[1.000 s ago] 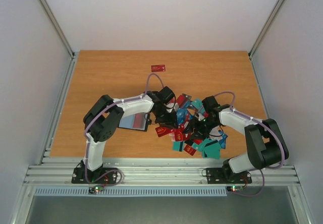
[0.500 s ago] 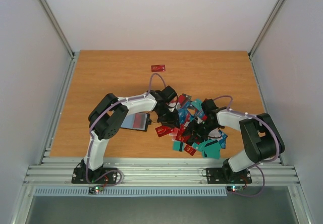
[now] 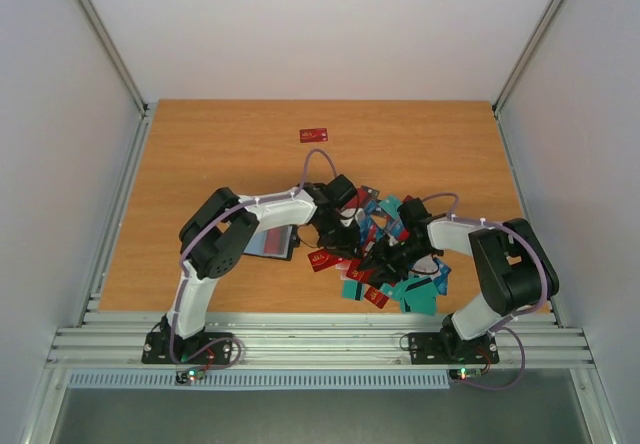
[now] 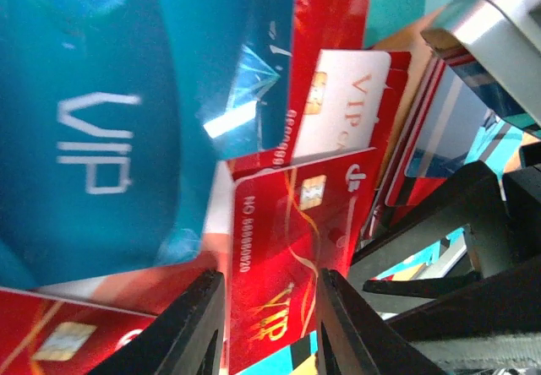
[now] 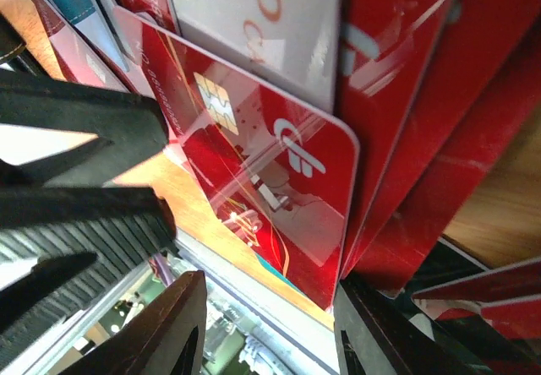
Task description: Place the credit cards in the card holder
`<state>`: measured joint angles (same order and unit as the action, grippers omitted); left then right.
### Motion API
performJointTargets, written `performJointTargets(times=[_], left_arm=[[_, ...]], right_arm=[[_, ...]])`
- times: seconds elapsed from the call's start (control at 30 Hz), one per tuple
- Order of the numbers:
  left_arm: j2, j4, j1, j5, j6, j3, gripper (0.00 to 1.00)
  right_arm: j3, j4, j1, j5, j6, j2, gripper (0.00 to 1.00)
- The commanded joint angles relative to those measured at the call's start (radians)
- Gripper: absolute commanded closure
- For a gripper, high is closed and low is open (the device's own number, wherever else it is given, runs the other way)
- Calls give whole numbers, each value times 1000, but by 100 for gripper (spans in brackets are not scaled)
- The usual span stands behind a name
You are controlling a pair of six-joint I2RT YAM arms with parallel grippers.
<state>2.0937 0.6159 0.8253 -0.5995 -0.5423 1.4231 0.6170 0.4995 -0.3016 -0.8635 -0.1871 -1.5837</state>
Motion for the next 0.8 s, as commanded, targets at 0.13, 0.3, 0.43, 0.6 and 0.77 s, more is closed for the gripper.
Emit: performJointTargets(times=[0.13, 0.3, 0.43, 0.6, 0.77], left_arm=[[39, -69, 35, -37, -65, -56, 70], [35, -131, 35, -71, -114, -103, 70], [36, -160, 35, -86, -143, -130, 70], [24, -171, 35, -83, -156, -147, 70], [18, -189, 35, -82, -169, -156, 70]], right_arm=[[-45, -52, 2, 43, -11, -17, 61], [-63, -85, 2, 46, -18, -13, 68], [-66, -96, 2, 50, -20, 3, 77], [-60, -76, 2, 58, -25, 38, 87], [-46, -6, 2, 69, -15, 51, 94]])
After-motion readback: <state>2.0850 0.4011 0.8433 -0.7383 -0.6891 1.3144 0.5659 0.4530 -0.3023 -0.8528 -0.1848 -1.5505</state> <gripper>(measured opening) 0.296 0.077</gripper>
